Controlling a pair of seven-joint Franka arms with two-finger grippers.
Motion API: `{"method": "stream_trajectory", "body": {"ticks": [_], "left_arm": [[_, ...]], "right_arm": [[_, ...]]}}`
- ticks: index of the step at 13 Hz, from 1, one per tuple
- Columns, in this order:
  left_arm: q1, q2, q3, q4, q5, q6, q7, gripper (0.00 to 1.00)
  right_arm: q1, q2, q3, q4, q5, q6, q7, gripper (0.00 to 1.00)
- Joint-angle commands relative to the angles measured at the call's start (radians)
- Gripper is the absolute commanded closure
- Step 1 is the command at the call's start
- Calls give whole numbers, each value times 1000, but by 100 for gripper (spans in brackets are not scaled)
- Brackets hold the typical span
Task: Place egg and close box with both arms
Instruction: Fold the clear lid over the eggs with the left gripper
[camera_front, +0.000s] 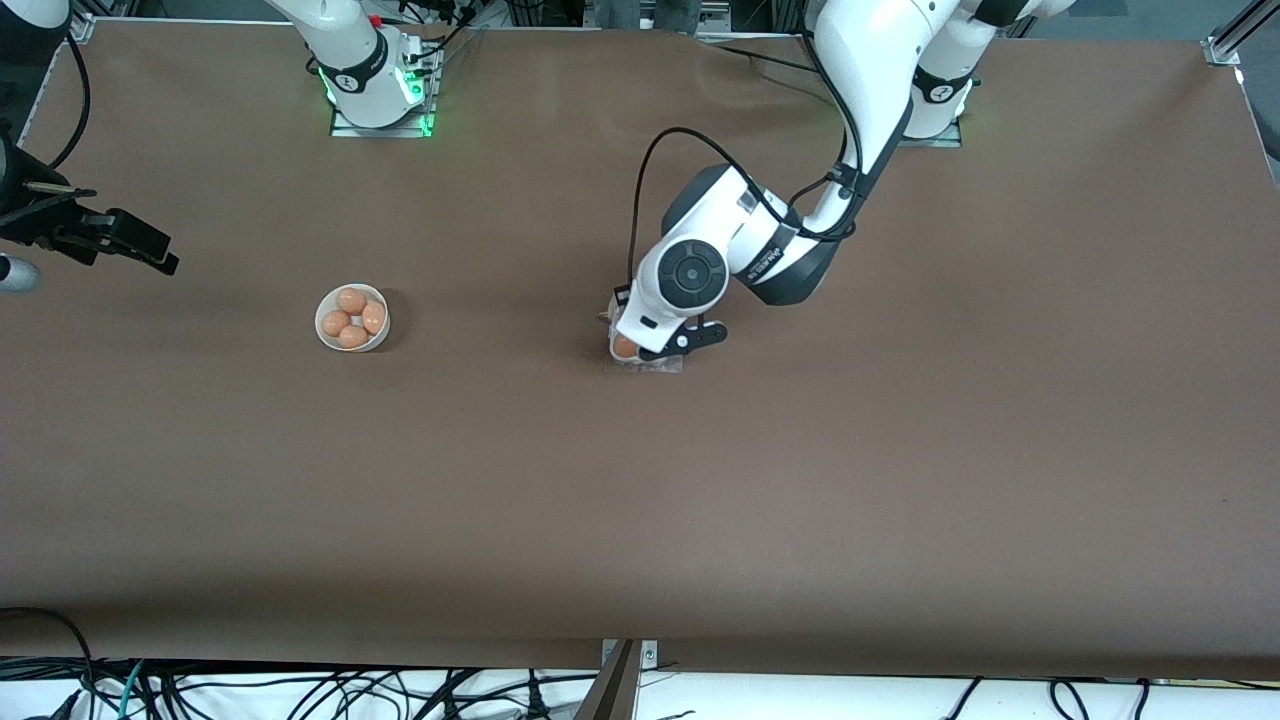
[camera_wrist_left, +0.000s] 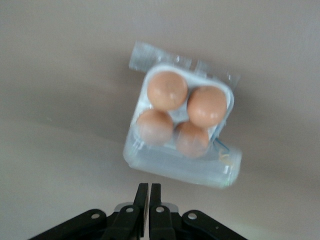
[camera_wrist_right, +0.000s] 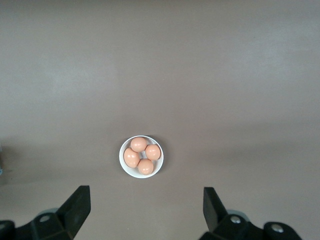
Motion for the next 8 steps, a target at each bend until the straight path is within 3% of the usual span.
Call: {"method": "stream_trajectory", "body": {"ticks": [1,3,4,5,6,8], "left_arm": [[-5,-3,15,33,-8,-5,-9,91],[-3,-21,45,69,24,-29,-9,73],[-2,-36,65,110,76,-56,-9,57],[3,-55,84,155,126,-73,-9,35],[18,-58,103,187,165,-75,-8,5],[41,-88,156,238,215,-75,13,0]], "right_arm": [[-1,-13,6,-8,-15,7,5,0],[-1,-13,9,-8,-15,7,5,0],[-1,-13,9,-7,-15,6,3,0],[-1,-13,9,-8,-15,6,3,0],[-1,-13,9,-7,-15,6,5,0],[-1,-13,9,-7,-15,6,3,0]]}}
